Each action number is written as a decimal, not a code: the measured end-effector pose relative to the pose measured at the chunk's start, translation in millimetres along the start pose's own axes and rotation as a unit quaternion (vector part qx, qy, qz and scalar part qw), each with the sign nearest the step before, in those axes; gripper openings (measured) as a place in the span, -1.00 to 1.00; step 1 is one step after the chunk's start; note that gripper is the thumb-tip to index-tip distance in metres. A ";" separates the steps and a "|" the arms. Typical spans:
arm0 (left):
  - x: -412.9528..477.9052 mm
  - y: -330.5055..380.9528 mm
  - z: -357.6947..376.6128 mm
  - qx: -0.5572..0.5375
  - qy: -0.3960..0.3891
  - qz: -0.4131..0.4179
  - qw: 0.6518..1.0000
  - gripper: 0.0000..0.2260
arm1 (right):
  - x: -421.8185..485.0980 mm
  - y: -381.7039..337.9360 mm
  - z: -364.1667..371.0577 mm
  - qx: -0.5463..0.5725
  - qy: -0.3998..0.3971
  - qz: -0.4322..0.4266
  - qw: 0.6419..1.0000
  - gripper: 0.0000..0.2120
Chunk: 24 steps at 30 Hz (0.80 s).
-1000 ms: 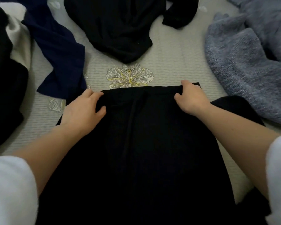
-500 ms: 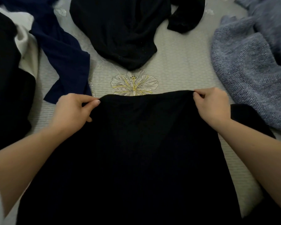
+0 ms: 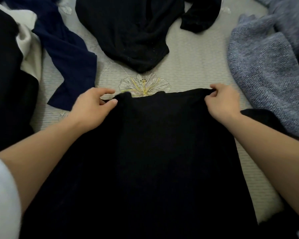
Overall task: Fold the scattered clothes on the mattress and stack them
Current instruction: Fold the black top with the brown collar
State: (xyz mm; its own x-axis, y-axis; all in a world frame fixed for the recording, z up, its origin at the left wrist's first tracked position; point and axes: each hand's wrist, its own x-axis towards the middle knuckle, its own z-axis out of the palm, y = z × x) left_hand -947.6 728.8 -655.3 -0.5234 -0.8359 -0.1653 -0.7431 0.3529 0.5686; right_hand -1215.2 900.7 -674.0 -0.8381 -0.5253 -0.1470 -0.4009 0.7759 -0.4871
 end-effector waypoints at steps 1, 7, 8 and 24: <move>-2.0 -3.5 0.5 0.000 0.019 -0.003 1.000 -0.74 | -4.4 0.7 0.1 0.013 -0.006 -0.009 1.000 -0.51; -11.4 -26.8 -13.0 -0.045 0.118 -0.142 0.982 -0.67 | -8.0 16.7 -2.9 0.077 0.039 0.130 0.988 -0.52; -12.5 -27.4 -13.4 -0.048 0.098 -0.157 0.982 -0.62 | -9.1 15.2 -1.8 0.108 0.021 0.162 0.981 -0.54; 23.4 -19.4 -23.5 -0.373 0.071 -0.194 0.904 -0.57 | 12.3 18.5 -0.5 0.357 0.034 0.182 0.915 -0.59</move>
State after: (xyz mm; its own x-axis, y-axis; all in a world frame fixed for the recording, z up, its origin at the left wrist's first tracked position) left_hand -935.6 692.5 -651.2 -0.1848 -0.9004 -0.3939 -0.3434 -0.3164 0.8843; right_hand -1233.1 908.8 -684.4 -0.8990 -0.2346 -0.3697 0.2341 0.4559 -0.8587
